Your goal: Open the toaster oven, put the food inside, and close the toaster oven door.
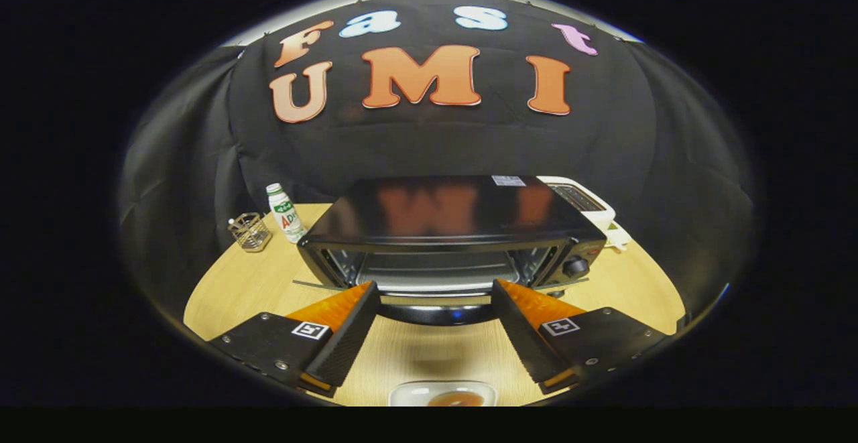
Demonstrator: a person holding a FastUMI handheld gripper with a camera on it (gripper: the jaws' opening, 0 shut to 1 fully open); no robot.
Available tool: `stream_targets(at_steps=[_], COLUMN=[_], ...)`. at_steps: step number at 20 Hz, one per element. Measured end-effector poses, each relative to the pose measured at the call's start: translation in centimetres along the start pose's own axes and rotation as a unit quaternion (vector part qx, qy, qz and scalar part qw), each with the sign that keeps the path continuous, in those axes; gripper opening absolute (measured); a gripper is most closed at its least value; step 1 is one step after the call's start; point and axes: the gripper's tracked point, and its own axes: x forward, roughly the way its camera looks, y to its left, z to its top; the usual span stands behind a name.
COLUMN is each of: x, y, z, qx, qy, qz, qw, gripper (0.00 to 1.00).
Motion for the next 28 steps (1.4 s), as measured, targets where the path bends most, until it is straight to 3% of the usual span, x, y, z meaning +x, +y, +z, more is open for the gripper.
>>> stream_targets(at_steps=[14, 28], x=[-2.9, -2.5], y=[-0.3, -1.1], z=[-8.5, -15.8], qx=[0.003, 0.015], qy=[0.049, 0.122], qz=[-0.005, -0.011], qw=[0.999, 0.992], gripper=[0.98, 0.98])
